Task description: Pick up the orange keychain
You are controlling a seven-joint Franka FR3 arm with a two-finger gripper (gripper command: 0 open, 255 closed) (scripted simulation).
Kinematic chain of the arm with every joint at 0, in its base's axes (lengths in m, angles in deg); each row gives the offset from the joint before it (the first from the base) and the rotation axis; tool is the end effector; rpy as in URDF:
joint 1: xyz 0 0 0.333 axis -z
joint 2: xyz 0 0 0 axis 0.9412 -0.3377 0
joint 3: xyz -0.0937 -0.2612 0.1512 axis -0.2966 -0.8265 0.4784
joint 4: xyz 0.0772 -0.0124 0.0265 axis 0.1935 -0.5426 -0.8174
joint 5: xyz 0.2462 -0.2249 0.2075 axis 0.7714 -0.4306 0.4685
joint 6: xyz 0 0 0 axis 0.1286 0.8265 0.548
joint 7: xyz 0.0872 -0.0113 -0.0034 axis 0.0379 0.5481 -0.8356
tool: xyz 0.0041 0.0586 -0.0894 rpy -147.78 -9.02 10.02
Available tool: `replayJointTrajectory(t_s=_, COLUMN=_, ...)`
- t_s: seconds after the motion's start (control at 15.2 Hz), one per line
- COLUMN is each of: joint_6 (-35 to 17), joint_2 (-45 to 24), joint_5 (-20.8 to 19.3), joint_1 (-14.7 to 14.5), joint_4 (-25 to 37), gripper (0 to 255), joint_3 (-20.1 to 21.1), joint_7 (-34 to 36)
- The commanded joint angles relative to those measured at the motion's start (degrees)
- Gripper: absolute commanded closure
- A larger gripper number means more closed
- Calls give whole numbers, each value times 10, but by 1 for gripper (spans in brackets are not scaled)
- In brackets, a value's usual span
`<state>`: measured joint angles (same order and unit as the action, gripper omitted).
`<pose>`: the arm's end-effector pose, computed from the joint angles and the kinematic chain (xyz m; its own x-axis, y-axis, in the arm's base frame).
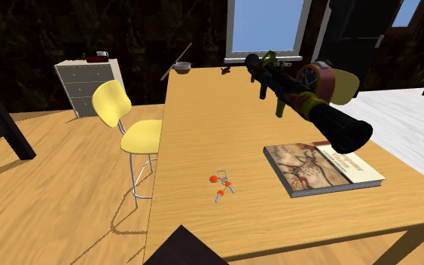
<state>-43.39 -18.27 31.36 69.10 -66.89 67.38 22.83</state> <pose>0.3264 0.0014 0.5798 0.9976 -0.0374 0.0583 -0.0344 -0.9981 -0.0512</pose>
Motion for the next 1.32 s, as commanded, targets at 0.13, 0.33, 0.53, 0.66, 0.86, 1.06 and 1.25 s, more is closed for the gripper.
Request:
replayJointTrajectory(t_s=0.13, joint_6=-35, joint_2=-10, joint_5=5, joint_1=-9, joint_4=-26, gripper=0, joint_3=9, joint_7=-2)
replayJointTrajectory(t_s=0.33, joint_6=-88, joint_2=-31, joint_5=12, joint_1=-23, joint_4=-61, gripper=0, joint_3=24, joint_7=-4)
replayJointTrajectory(t_s=0.53, joint_6=-144, joint_2=-58, joint_5=20, joint_1=-37, joint_4=-91, gripper=0, joint_3=39, joint_7=-6)
replayJointTrajectory(t_s=0.66, joint_6=-181, joint_2=-81, joint_5=24, joint_1=-47, joint_4=-108, gripper=0, joint_3=49, joint_7=-8)
replayJointTrajectory(t_s=0.86, joint_6=-239, joint_2=-121, joint_5=30, joint_1=-61, joint_4=-128, gripper=0, joint_3=65, joint_7=-9)
replayJointTrajectory(t_s=1.06, joint_6=-298, joint_2=-168, joint_5=35, joint_1=-74, joint_4=-142, gripper=0, joint_3=81, joint_7=-10)
replayJointTrajectory(t_s=1.25, joint_6=-357, joint_2=-222, joint_5=36, joint_1=-86, joint_4=-150, gripper=0, joint_3=97, joint_7=-9)
